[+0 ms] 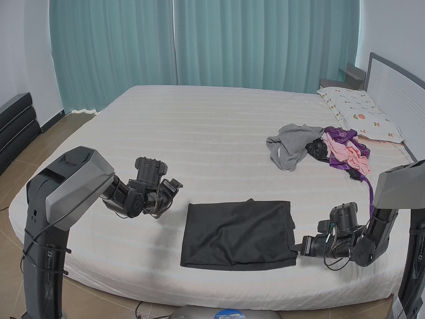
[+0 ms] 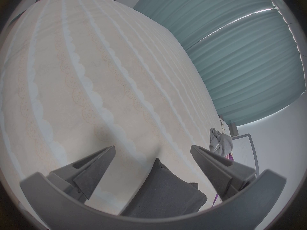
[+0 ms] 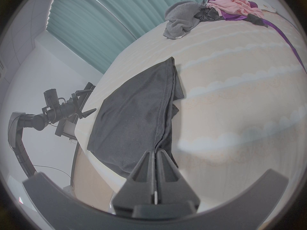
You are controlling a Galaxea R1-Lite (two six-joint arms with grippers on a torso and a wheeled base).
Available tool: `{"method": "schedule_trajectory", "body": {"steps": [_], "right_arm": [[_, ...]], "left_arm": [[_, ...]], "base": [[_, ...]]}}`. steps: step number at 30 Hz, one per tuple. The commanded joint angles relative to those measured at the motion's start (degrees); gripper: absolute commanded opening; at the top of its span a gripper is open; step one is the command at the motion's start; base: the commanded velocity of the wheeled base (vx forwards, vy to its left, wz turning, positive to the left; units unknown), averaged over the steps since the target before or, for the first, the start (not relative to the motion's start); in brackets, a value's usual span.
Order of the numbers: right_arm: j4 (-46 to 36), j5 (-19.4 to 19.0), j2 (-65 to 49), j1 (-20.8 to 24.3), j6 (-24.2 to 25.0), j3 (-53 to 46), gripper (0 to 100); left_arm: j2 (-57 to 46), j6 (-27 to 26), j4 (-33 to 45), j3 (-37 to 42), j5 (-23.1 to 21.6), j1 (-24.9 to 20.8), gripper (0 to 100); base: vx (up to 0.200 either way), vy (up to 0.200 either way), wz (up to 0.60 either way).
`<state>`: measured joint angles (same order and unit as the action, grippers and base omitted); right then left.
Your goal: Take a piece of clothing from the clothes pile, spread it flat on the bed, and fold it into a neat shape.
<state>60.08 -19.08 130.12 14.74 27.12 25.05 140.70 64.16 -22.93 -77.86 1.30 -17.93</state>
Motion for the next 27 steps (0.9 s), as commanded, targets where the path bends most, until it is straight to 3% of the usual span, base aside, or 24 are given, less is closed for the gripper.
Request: {"method": "schedule_trajectory", "body": {"steps": [1,27], "right_arm": [[-0.05,0.01,-1.10,-0.15,-0.14,-1.32,0],[-0.13,0.09,-4.09,-1.47,-0.49,-4.75,0]], "left_arm": [[-0.08,0.00,-0.01,-0.01,0.01,0.00,100],[0.01,0.00,0.17,-0.19,-0.07,0.00,100]], "base": [[0.000,0.000,0.00],[0.000,0.000,0.00]]}}
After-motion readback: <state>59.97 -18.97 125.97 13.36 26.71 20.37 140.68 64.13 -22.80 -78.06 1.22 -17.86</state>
